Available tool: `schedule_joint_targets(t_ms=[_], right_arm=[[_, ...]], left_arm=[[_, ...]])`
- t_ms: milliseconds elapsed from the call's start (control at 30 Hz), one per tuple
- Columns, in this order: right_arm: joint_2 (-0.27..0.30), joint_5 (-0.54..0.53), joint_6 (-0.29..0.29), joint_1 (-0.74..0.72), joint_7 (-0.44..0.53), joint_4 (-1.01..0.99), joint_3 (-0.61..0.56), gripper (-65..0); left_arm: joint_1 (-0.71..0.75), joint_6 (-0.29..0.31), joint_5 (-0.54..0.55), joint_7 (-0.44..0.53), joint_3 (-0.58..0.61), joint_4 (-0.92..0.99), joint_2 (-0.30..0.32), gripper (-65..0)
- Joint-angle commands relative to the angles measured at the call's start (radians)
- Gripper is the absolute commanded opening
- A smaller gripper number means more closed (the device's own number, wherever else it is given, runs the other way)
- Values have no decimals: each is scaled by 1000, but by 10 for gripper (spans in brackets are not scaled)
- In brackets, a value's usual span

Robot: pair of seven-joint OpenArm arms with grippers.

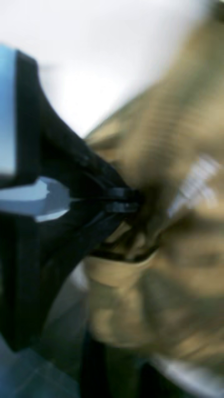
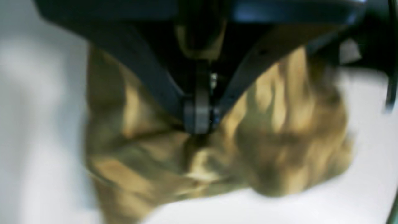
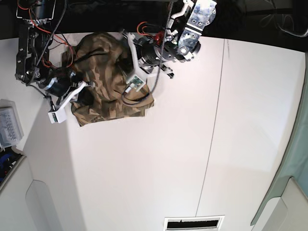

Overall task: Layout the t-shirt on the table in an organized manner, then fold the t-shirt properly
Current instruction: 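Press and tuck the folded shirt edges with both grippers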

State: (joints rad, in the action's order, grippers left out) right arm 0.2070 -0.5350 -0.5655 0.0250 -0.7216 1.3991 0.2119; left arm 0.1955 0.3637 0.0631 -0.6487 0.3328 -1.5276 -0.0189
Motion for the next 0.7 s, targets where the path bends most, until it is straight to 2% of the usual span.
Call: schedule_joint_targets(t_ms=[0, 167, 300, 400, 500, 667], right_arm=[[14, -23, -8, 26, 0, 39, 4, -650], [-6, -126, -10, 171, -16, 161, 4, -650], [-74, -164, -19, 235, -23, 215, 4, -650], [-114, -165, -18, 245, -23, 226, 4, -650], [-124, -164, -18, 238, -22, 236, 4, -650], [-124, -161, -18, 211, -24, 314, 52, -650]], left_arm=[[-14, -16, -14, -1, -28, -11, 10, -650], [-72, -16, 13, 19, -79, -1, 47, -650], [-182, -16, 13, 25, -78, 84, 47, -650], [-262, -16, 13, 24, -78, 167, 47, -650], [-307, -16, 14, -4, -78, 188, 54, -650], [-314, -16, 78, -57, -79, 58, 109, -650]])
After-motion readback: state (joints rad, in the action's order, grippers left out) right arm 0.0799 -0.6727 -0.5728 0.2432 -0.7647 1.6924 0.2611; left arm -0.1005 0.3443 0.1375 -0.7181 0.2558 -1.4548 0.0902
